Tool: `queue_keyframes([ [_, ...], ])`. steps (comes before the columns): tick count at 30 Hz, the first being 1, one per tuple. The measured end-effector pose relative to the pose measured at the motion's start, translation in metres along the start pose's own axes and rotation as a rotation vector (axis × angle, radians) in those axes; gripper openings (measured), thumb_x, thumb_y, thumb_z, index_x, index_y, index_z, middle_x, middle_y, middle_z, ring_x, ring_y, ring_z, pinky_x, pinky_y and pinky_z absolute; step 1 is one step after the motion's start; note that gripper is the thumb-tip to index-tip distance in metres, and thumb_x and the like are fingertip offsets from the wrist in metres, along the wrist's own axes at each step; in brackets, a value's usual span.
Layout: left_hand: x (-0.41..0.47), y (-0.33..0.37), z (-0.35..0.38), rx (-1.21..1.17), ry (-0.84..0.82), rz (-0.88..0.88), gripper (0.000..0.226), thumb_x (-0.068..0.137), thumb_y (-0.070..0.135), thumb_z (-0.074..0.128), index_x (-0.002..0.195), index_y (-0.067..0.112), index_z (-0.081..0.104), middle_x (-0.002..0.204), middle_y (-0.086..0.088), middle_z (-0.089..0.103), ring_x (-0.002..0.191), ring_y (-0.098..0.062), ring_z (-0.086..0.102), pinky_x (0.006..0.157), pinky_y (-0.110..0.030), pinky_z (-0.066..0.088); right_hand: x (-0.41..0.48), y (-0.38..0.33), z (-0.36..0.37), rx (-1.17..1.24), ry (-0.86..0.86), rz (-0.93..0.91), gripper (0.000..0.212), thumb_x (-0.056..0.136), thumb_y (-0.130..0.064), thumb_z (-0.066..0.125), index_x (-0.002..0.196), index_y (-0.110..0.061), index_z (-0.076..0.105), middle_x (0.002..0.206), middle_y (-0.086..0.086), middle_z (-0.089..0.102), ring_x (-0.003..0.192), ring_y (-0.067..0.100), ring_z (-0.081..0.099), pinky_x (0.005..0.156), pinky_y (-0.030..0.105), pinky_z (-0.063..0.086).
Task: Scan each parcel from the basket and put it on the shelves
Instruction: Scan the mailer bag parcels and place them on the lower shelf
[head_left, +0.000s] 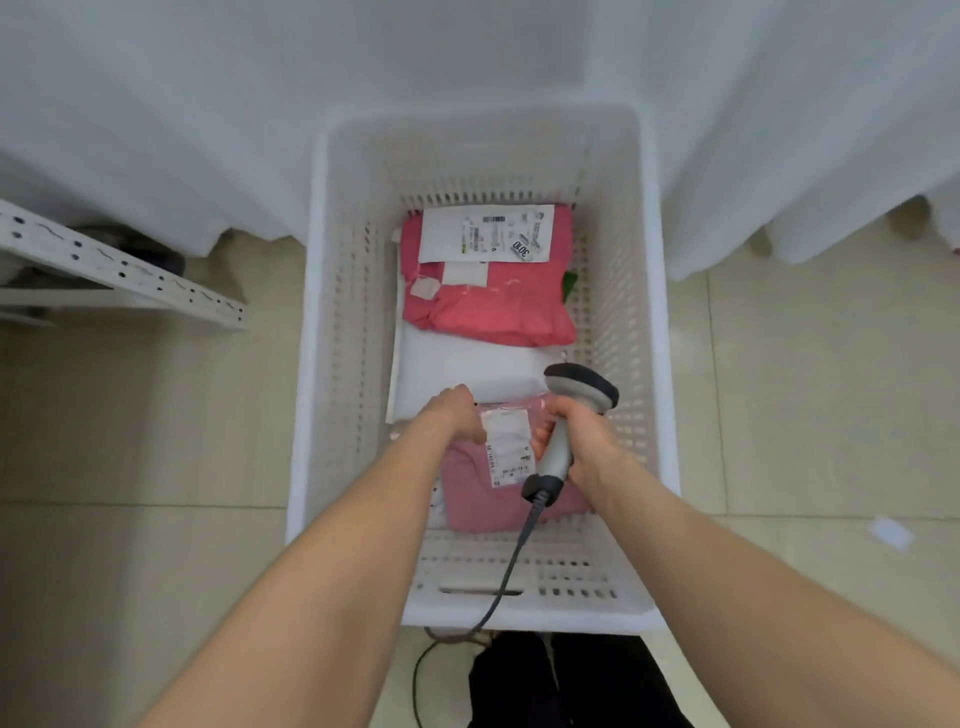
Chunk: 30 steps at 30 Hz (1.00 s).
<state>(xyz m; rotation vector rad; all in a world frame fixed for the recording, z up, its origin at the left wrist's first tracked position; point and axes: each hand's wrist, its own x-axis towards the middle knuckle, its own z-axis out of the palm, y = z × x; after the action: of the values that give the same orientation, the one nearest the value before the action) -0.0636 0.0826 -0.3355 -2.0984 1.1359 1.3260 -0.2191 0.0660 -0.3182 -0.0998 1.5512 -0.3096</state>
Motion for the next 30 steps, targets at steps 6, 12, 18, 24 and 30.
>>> queue_keyframes([
  [6,0.067,-0.015,0.045,0.142,0.018,-0.012,0.040,0.077,0.029,0.061,0.111,0.010,0.050,0.117,-0.012,0.053,0.106,-0.030,0.056,0.089,-0.036,0.050,0.066,0.021,-0.003,-0.008,0.005,0.044,0.012,0.087,-0.002,0.056,0.075,-0.001,0.055,0.057,0.009,0.051,0.049,0.018,0.049,0.048,0.028,0.050],
  [12,0.088,-0.026,0.060,0.120,0.015,-0.008,0.035,0.079,0.023,0.063,0.111,0.014,0.054,0.117,-0.006,0.060,0.105,-0.026,0.058,0.086,-0.031,0.050,0.085,0.030,-0.001,-0.017,0.010,0.024,0.004,0.085,0.002,0.057,0.088,0.002,0.057,0.060,0.010,0.054,0.051,0.019,0.052,0.054,0.032,0.053],
  [18,0.052,-0.030,0.027,-0.176,0.073,0.035,0.020,0.082,0.019,0.067,0.067,0.017,0.054,0.086,-0.006,0.059,0.085,-0.025,0.058,0.071,-0.028,0.043,0.043,0.018,-0.003,0.004,0.012,-0.001,0.007,0.086,-0.003,0.058,0.081,0.000,0.057,0.062,0.010,0.053,0.054,0.019,0.052,0.056,0.032,0.053],
  [24,-0.032,-0.026,-0.021,-0.386,0.131,0.169,0.014,0.086,0.010,0.061,0.072,0.010,0.059,0.072,-0.005,0.055,0.075,-0.022,0.050,0.061,-0.026,0.035,-0.048,0.002,0.007,0.025,-0.055,-0.064,0.004,0.088,-0.001,0.056,0.084,-0.001,0.055,0.060,0.009,0.052,0.050,0.018,0.051,0.049,0.028,0.051],
  [30,-0.151,-0.028,-0.104,-0.690,0.233,0.226,0.013,0.094,0.000,0.048,0.093,0.011,0.055,0.093,-0.011,0.062,0.091,-0.024,0.058,0.081,-0.031,0.050,-0.169,-0.025,0.022,0.010,-0.093,-0.145,0.005,0.087,0.000,0.056,0.082,-0.002,0.056,0.064,0.009,0.054,0.053,0.017,0.052,0.053,0.029,0.051],
])
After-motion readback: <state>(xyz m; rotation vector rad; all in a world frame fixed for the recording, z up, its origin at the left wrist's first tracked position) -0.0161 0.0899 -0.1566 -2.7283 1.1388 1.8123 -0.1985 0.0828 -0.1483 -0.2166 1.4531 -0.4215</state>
